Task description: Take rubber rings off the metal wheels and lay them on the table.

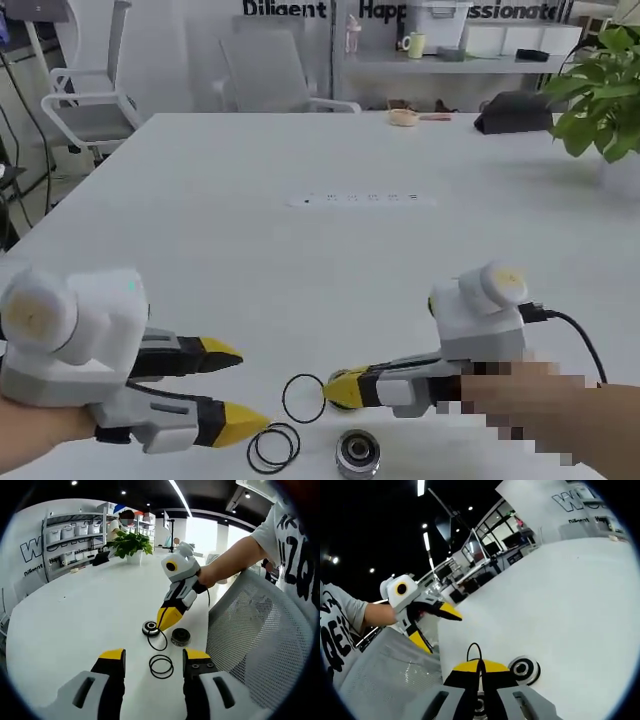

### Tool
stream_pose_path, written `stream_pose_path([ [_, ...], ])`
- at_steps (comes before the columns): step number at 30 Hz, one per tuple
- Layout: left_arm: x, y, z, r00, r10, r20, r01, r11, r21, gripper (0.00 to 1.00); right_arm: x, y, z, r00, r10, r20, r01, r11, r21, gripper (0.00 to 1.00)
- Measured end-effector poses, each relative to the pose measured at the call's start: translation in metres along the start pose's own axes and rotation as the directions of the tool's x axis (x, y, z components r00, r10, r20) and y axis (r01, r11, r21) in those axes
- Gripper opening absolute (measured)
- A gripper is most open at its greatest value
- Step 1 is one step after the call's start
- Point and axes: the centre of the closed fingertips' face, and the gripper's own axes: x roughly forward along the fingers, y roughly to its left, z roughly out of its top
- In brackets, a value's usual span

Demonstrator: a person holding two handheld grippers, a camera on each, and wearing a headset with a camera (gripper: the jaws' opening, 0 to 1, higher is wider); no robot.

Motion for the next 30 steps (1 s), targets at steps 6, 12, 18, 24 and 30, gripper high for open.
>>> stream_pose_path([
  [6,-0.006,0.005,-0.007,0.9997,0.025,-0.008,-0.025,0.999,-0.022,0.45,0.014,0.004,-0.007,0.9987,0.007,-0.051,-0.008,1.000,-0.024,0.00],
  [12,-0.008,0.007,-0.009,0.9994,0.031,-0.013,-0.032,0.999,-0.028,0.46,0.024,0.006,-0.019,0.9922,-0.003,-0.125,-0.005,0.998,-0.063,0.00],
  [18,-0.008,0.007,-0.012,0.9991,0.029,-0.029,-0.030,0.999,-0.014,0.46,0.024,0.002,-0.030,0.9825,-0.041,-0.182,0.016,0.991,-0.134,0.00],
  [24,-0.008,0.009,-0.014,0.9989,0.029,-0.036,-0.030,0.999,-0.016,0.45,0.016,-0.003,-0.029,0.9821,-0.061,-0.178,0.032,0.986,-0.162,0.08],
  [30,-0.006,0.011,-0.011,0.9990,0.027,-0.036,-0.027,1.000,-0.011,0.45,0.006,-0.001,-0.014,0.9920,-0.051,-0.116,0.029,0.984,-0.178,0.16],
])
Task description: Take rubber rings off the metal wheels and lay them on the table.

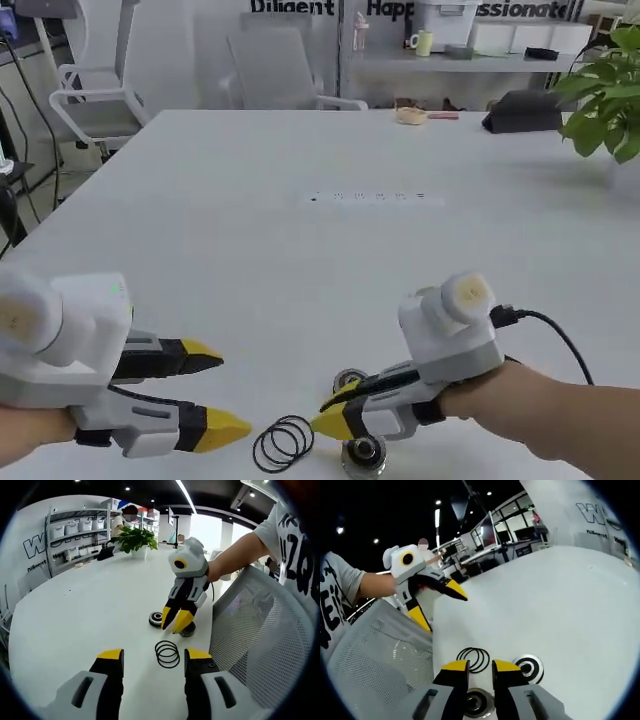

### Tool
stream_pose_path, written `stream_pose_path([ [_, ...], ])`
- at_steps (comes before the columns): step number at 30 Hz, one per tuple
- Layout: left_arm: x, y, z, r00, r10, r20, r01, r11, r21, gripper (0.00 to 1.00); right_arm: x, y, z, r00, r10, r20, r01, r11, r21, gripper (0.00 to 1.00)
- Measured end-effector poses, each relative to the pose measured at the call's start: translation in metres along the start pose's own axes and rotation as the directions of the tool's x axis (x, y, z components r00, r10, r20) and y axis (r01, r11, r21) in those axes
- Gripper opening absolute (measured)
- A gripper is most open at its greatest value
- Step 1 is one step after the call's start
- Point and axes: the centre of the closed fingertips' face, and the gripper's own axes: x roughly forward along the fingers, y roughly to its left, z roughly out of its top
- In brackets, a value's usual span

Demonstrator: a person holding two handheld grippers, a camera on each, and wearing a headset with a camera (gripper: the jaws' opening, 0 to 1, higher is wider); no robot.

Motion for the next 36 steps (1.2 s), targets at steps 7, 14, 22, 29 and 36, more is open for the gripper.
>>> stream_pose_path([
  [7,0.005,0.000,0.005,1.0000,-0.008,0.005,0.008,1.000,-0.004,0.45,-0.013,-0.006,0.010,0.9978,-0.019,0.063,0.020,1.000,-0.009,0.20],
  [14,0.016,0.000,0.014,0.9996,-0.026,0.008,0.026,1.000,0.004,0.44,-0.026,-0.018,0.017,0.9916,-0.060,0.115,0.063,0.998,-0.021,0.24],
  [22,0.036,0.000,0.023,0.9988,-0.048,0.007,0.048,0.999,0.013,0.42,-0.040,-0.035,0.016,0.9843,-0.109,0.139,0.117,0.992,-0.048,0.27],
  [29,0.057,-0.002,0.030,0.9972,-0.074,0.011,0.074,0.997,0.008,0.39,-0.046,-0.045,0.006,0.9817,-0.142,0.127,0.152,0.985,-0.076,0.29],
  [36,0.076,-0.002,0.028,0.9953,-0.095,-0.018,0.095,0.995,0.027,0.35,-0.046,-0.052,-0.010,0.9824,-0.163,0.092,0.172,0.979,-0.106,0.27],
])
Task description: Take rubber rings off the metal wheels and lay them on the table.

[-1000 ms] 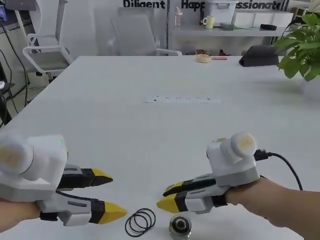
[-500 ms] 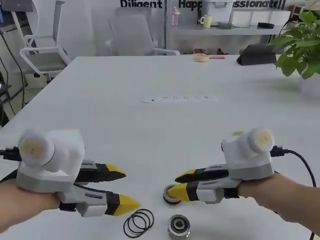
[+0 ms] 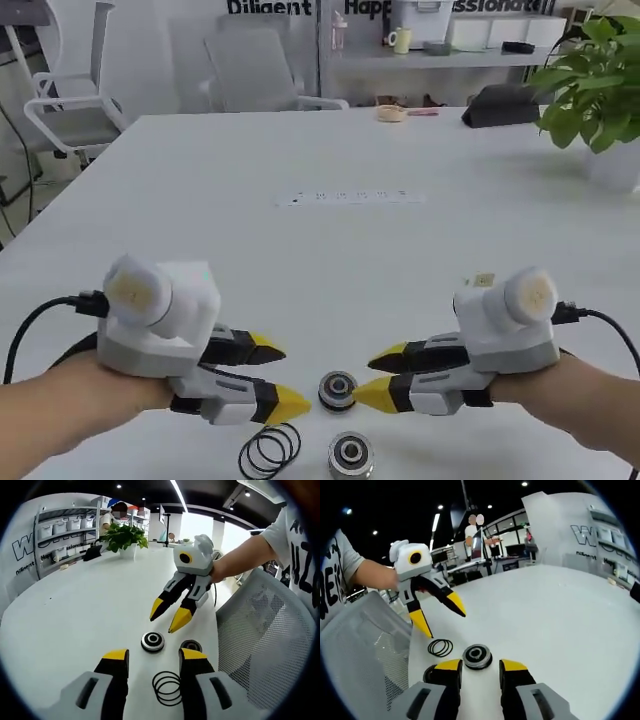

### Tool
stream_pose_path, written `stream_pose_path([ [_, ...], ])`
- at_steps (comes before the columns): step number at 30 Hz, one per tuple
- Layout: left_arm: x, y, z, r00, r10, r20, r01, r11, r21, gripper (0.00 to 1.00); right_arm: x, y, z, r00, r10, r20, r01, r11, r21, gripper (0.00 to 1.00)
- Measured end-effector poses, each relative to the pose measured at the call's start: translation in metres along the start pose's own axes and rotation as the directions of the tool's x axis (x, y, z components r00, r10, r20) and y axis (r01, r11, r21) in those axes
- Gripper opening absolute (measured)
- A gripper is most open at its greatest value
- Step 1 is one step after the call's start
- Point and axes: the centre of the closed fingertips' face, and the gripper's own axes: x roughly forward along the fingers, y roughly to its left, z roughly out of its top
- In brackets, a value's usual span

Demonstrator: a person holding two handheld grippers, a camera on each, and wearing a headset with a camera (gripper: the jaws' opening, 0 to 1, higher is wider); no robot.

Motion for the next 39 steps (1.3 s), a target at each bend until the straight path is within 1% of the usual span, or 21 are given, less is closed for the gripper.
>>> stream_pose_path([
  [3,0.008,0.001,-0.001,1.0000,0.001,-0.007,-0.001,1.000,-0.004,0.33,0.001,0.000,-0.006,0.9998,0.000,-0.019,0.000,1.000,-0.016,0.26],
  [7,0.017,0.000,-0.002,0.9999,-0.006,-0.016,0.006,1.000,-0.003,0.31,0.005,0.000,-0.012,0.9990,0.003,-0.044,-0.005,0.999,-0.043,0.24],
  [11,0.025,-0.001,-0.002,0.9998,-0.010,-0.019,0.010,1.000,-0.011,0.29,0.008,0.000,-0.014,0.9988,0.003,-0.049,-0.006,0.999,-0.052,0.24],
  [17,0.037,-0.001,-0.006,0.9990,-0.009,-0.044,0.009,1.000,-0.012,0.24,0.014,0.002,-0.018,0.9978,0.009,-0.066,-0.013,0.998,-0.064,0.24],
  [20,0.041,-0.003,-0.005,0.9987,-0.014,-0.048,0.013,1.000,-0.016,0.22,0.015,0.003,-0.018,0.9978,0.010,-0.066,-0.015,0.998,-0.067,0.24],
  [25,0.047,-0.004,-0.002,0.9985,-0.014,-0.054,0.014,1.000,-0.003,0.19,0.014,0.004,-0.018,0.9978,0.010,-0.065,-0.014,0.998,-0.068,0.24],
  [29,0.051,-0.005,-0.003,0.9979,-0.013,-0.064,0.014,1.000,0.005,0.16,0.013,0.003,-0.018,0.9980,0.005,-0.062,-0.009,0.998,-0.066,0.24],
  [33,0.054,-0.004,-0.001,0.9977,-0.002,-0.068,0.005,1.000,0.031,0.12,0.013,0.003,-0.017,0.9983,0.002,-0.058,-0.006,0.998,-0.066,0.24],
  [34,0.054,-0.003,-0.001,0.9980,0.005,-0.063,-0.001,0.998,0.058,0.12,0.013,0.003,-0.017,0.9983,0.001,-0.058,-0.005,0.998,-0.067,0.24],
  [35,0.053,-0.003,-0.002,0.9973,0.013,-0.072,-0.008,0.998,0.069,0.11,0.014,0.002,-0.016,0.9984,0.001,-0.056,-0.005,0.998,-0.067,0.24],
  [36,0.054,-0.004,-0.002,0.9975,0.012,-0.070,-0.007,0.998,0.067,0.11,0.014,0.002,-0.016,0.9985,0.000,-0.055,-0.004,0.998,-0.066,0.24],
  [39,0.054,-0.001,-0.001,0.9978,0.021,-0.063,-0.017,0.998,0.061,0.10,0.015,0.002,-0.014,0.9987,0.000,-0.050,-0.003,0.998,-0.070,0.24],
])
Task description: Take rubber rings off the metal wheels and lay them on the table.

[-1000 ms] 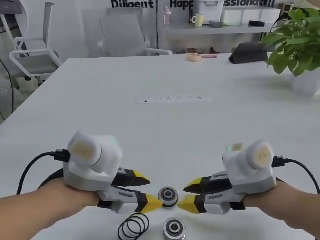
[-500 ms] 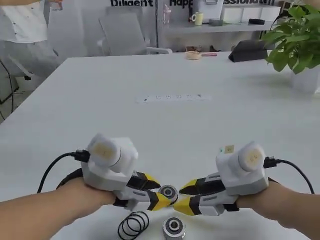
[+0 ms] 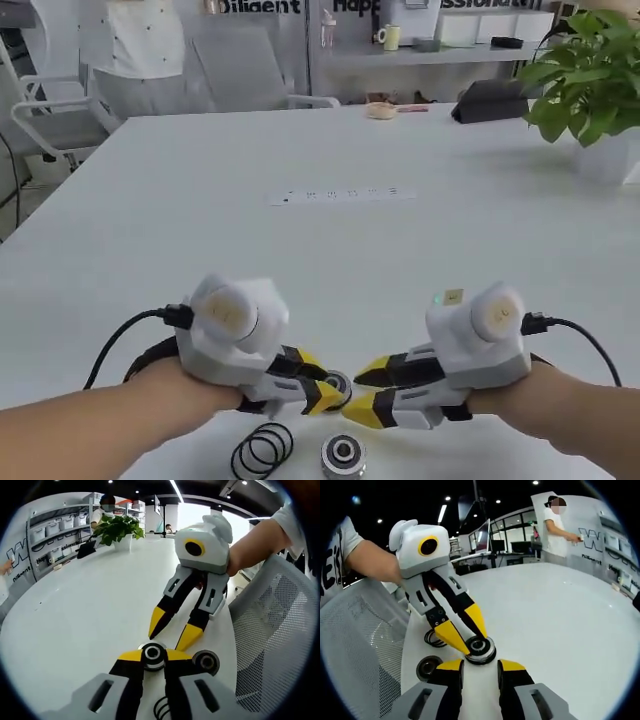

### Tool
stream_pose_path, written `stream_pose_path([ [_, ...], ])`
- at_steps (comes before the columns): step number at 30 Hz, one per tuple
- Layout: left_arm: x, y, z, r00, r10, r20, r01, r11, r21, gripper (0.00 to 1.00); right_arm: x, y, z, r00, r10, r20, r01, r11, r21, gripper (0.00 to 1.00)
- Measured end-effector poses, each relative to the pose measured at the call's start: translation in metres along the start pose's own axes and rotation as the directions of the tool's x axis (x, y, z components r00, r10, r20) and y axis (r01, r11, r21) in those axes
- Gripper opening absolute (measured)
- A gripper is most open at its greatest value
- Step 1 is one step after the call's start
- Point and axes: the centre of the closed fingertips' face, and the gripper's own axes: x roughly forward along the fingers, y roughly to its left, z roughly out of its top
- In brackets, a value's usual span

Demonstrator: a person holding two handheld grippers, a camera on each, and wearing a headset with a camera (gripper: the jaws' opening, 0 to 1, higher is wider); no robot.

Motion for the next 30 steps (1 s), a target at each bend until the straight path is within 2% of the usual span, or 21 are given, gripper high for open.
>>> stream_pose_path([
  [2,-0.0002,0.0017,0.0003,0.9999,0.010,0.005,-0.010,1.000,-0.009,0.08,0.0012,0.0004,0.0017,1.0000,0.003,0.003,-0.003,1.000,-0.002,0.25],
  [3,0.0007,0.0061,0.0021,0.9995,0.029,0.009,-0.029,0.999,0.017,0.07,0.0023,0.0007,0.0022,1.0000,0.004,0.003,-0.004,1.000,-0.004,0.25],
  [4,0.0014,0.0017,0.0014,0.9998,0.018,0.005,-0.018,1.000,-0.001,0.07,0.0031,0.0007,0.0025,1.0000,0.005,0.003,-0.005,1.000,-0.006,0.25],
  [13,0.0008,-0.0001,0.0014,0.9997,0.022,0.008,-0.022,1.000,-0.013,0.07,0.0089,0.0003,0.0030,1.0000,0.003,0.006,-0.003,1.000,0.009,0.24],
  [30,-0.0012,-0.0023,-0.0007,0.9995,0.029,0.013,-0.029,0.999,-0.037,0.07,0.0015,-0.0007,-0.0038,0.9998,0.001,-0.021,0.000,0.999,0.040,0.12],
])
